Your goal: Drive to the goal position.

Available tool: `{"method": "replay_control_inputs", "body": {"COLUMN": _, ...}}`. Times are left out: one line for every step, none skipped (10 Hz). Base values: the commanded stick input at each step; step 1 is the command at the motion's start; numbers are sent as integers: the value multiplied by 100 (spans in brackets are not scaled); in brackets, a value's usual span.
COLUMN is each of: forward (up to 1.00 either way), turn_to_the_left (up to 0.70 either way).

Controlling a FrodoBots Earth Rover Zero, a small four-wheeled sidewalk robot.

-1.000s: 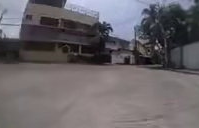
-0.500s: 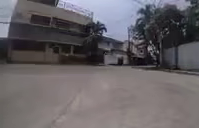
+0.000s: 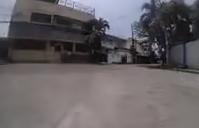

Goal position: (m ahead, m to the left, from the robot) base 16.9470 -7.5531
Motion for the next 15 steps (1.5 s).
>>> {"method": "replay_control_inputs", "body": {"forward": 100, "turn_to_the_left": -32}}
{"method": "replay_control_inputs", "body": {"forward": 100, "turn_to_the_left": -29}}
{"method": "replay_control_inputs", "body": {"forward": 100, "turn_to_the_left": -22}}
{"method": "replay_control_inputs", "body": {"forward": 100, "turn_to_the_left": -18}}
{"method": "replay_control_inputs", "body": {"forward": 100, "turn_to_the_left": -33}}
{"method": "replay_control_inputs", "body": {"forward": 100, "turn_to_the_left": -37}}
{"method": "replay_control_inputs", "body": {"forward": 100, "turn_to_the_left": -35}}
{"method": "replay_control_inputs", "body": {"forward": 100, "turn_to_the_left": -15}}
{"method": "replay_control_inputs", "body": {"forward": 100, "turn_to_the_left": -9}}
{"method": "replay_control_inputs", "body": {"forward": 100, "turn_to_the_left": -18}}
{"method": "replay_control_inputs", "body": {"forward": 100, "turn_to_the_left": -34}}
{"method": "replay_control_inputs", "body": {"forward": 100, "turn_to_the_left": -22}}
{"method": "replay_control_inputs", "body": {"forward": 100, "turn_to_the_left": -6}}
{"method": "replay_control_inputs", "body": {"forward": 100, "turn_to_the_left": -3}}
{"method": "replay_control_inputs", "body": {"forward": 100, "turn_to_the_left": -2}}
